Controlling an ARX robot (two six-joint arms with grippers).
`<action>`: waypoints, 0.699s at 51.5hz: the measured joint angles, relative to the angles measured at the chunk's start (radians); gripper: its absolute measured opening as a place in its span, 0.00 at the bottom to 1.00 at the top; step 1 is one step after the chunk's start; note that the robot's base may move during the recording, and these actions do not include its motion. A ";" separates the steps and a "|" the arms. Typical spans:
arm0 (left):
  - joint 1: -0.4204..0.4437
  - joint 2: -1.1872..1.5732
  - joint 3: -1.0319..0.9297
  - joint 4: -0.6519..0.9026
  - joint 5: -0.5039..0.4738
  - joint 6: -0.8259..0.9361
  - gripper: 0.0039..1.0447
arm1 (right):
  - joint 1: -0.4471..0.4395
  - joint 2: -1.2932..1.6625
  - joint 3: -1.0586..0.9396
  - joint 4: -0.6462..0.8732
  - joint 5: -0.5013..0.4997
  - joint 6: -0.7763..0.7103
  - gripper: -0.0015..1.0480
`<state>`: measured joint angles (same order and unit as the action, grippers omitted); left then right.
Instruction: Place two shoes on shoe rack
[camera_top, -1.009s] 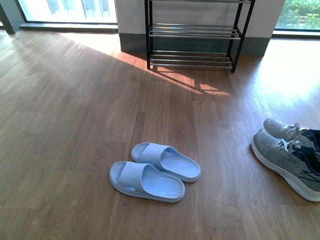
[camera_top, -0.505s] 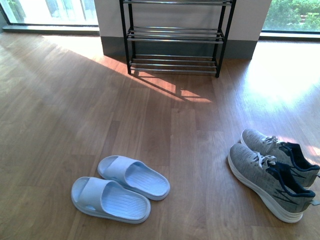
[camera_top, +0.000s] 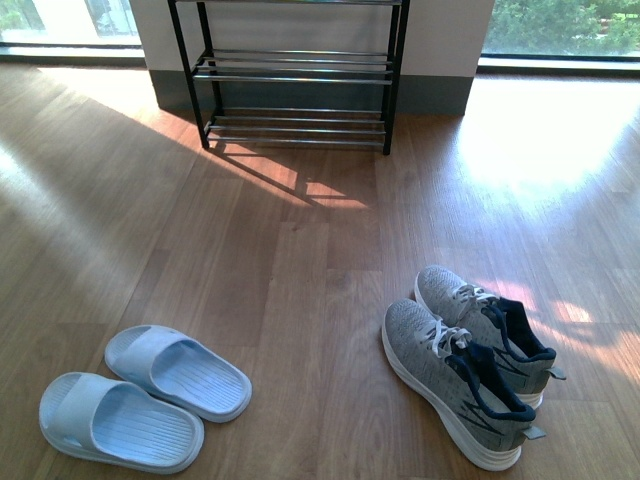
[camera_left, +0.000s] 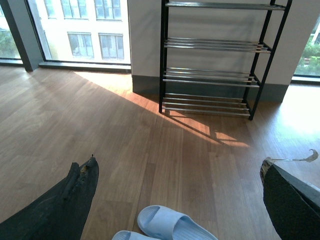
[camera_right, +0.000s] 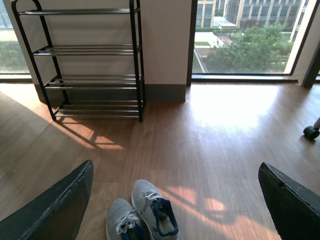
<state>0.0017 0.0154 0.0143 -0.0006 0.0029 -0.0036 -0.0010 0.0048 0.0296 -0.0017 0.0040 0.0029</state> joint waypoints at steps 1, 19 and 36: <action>0.000 0.000 0.000 0.000 0.000 0.000 0.91 | 0.000 0.000 0.000 0.000 0.000 0.000 0.91; 0.000 0.000 0.000 0.000 -0.003 0.000 0.91 | 0.000 0.000 0.000 0.000 -0.003 0.000 0.91; 0.000 0.000 0.000 0.000 -0.003 0.000 0.91 | 0.000 -0.001 0.000 0.000 -0.003 0.000 0.91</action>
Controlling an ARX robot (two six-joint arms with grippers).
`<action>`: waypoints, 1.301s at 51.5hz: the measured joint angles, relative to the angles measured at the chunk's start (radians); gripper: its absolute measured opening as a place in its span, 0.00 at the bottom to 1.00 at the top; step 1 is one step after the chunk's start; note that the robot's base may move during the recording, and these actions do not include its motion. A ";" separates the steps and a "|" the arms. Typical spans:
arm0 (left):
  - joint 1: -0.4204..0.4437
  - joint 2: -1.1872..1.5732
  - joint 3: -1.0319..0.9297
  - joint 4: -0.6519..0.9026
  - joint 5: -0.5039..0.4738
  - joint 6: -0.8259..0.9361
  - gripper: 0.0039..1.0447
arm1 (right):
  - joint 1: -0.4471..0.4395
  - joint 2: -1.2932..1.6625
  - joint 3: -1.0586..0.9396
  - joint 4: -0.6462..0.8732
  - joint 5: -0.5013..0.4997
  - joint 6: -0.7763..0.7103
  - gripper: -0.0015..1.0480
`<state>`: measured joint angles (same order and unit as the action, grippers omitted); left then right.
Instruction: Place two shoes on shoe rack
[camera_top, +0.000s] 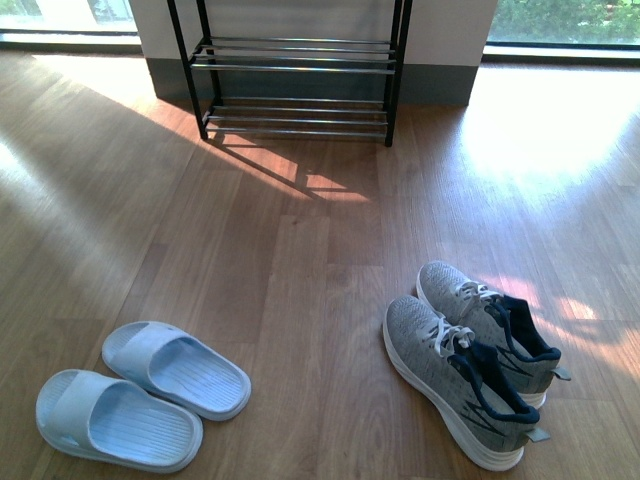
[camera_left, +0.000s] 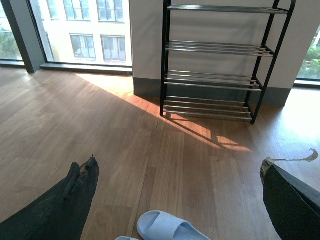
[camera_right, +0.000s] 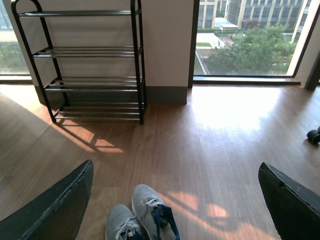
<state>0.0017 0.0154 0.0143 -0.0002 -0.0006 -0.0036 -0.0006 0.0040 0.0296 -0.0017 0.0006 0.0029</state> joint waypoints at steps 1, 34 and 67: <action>0.000 0.000 0.000 0.000 0.000 0.000 0.91 | 0.000 0.000 0.000 0.000 0.000 0.000 0.91; 0.000 0.000 0.000 0.000 0.000 0.000 0.91 | 0.000 0.000 0.000 0.000 0.000 0.000 0.91; 0.000 0.000 0.000 0.000 0.000 0.000 0.91 | -0.272 1.219 0.255 0.506 -0.205 -0.096 0.91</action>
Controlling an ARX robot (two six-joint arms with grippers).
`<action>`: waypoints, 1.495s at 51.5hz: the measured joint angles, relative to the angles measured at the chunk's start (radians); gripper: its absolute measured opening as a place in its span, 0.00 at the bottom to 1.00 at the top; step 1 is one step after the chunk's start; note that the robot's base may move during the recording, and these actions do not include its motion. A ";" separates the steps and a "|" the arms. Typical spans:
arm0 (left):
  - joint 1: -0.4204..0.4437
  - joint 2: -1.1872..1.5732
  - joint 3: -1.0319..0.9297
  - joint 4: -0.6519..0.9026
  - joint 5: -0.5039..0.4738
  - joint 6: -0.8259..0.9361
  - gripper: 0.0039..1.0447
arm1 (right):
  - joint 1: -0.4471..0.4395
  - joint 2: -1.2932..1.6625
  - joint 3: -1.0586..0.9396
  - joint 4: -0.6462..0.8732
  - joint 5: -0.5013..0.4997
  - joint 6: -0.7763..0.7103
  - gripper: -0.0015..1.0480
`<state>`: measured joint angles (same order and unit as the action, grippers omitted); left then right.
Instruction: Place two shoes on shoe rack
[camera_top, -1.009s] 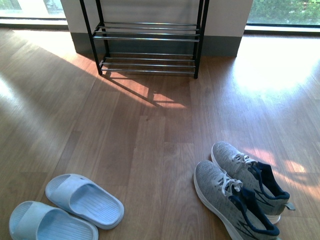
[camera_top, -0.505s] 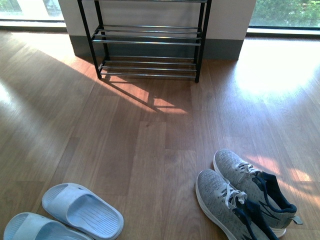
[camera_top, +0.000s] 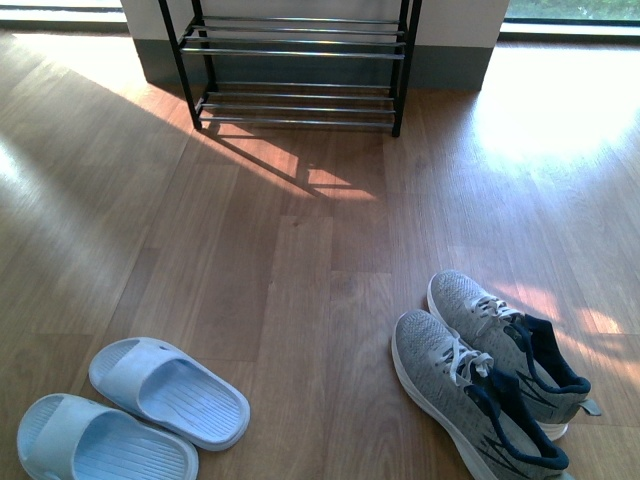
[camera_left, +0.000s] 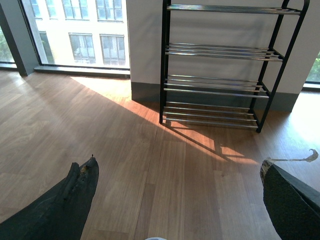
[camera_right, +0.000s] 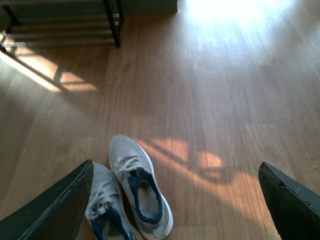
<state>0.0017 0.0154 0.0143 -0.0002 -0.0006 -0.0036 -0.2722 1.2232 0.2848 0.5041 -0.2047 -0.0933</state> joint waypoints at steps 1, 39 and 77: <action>0.000 0.000 0.000 0.000 0.000 0.000 0.91 | 0.001 0.021 0.008 0.005 0.002 -0.008 0.91; 0.000 0.000 0.000 0.000 0.000 0.000 0.91 | 0.038 1.035 0.610 -0.207 -0.054 -0.388 0.91; 0.000 0.000 0.000 0.000 0.000 0.000 0.91 | 0.079 1.343 0.871 -0.343 -0.085 -0.491 0.91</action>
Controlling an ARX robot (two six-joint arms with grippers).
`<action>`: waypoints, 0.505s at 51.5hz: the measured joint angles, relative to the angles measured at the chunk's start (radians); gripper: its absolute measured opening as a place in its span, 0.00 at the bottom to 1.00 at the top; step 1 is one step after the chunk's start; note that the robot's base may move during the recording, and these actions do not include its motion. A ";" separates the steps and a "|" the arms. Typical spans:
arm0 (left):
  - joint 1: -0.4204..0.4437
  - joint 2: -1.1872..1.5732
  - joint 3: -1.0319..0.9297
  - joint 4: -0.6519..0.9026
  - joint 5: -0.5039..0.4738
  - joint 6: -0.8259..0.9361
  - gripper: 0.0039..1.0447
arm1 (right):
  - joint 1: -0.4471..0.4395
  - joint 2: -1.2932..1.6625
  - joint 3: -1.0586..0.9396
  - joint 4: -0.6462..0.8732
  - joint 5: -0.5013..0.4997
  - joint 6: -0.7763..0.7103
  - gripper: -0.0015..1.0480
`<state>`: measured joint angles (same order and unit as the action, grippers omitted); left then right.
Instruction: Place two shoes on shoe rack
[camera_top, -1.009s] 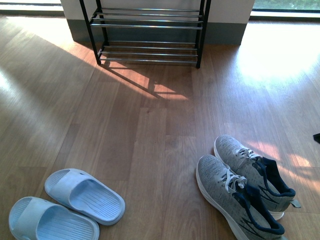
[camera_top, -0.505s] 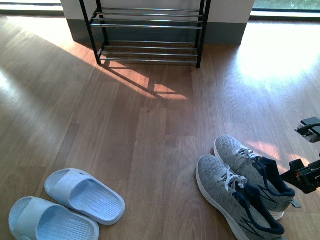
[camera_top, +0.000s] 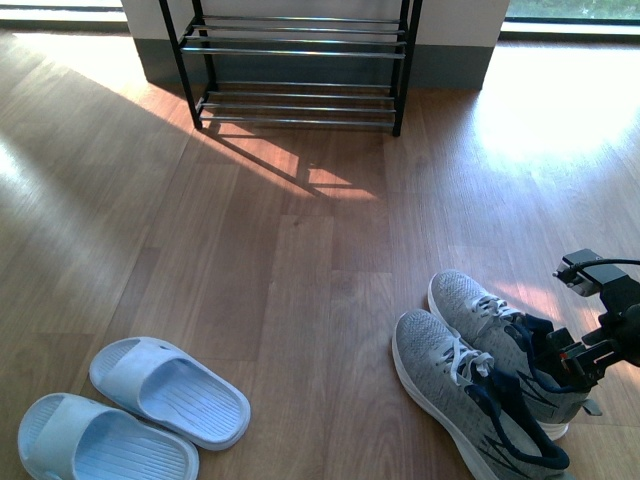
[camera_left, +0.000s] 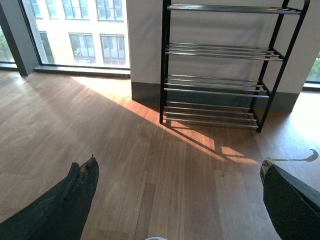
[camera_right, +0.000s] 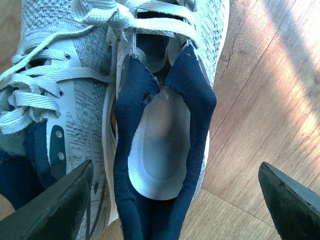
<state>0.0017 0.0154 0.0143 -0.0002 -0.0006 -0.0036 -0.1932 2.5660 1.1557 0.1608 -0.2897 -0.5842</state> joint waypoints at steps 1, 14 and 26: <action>0.000 0.000 0.000 0.000 0.000 0.000 0.91 | 0.000 0.006 0.006 -0.001 0.002 0.000 0.91; 0.000 0.000 0.000 0.000 0.000 0.000 0.91 | 0.003 0.089 0.108 -0.040 0.010 -0.006 0.91; 0.000 0.000 0.000 0.000 0.000 0.000 0.91 | 0.010 0.154 0.173 -0.050 0.013 -0.008 0.91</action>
<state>0.0017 0.0154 0.0143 -0.0002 -0.0002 -0.0036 -0.1833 2.7205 1.3289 0.1104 -0.2771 -0.5926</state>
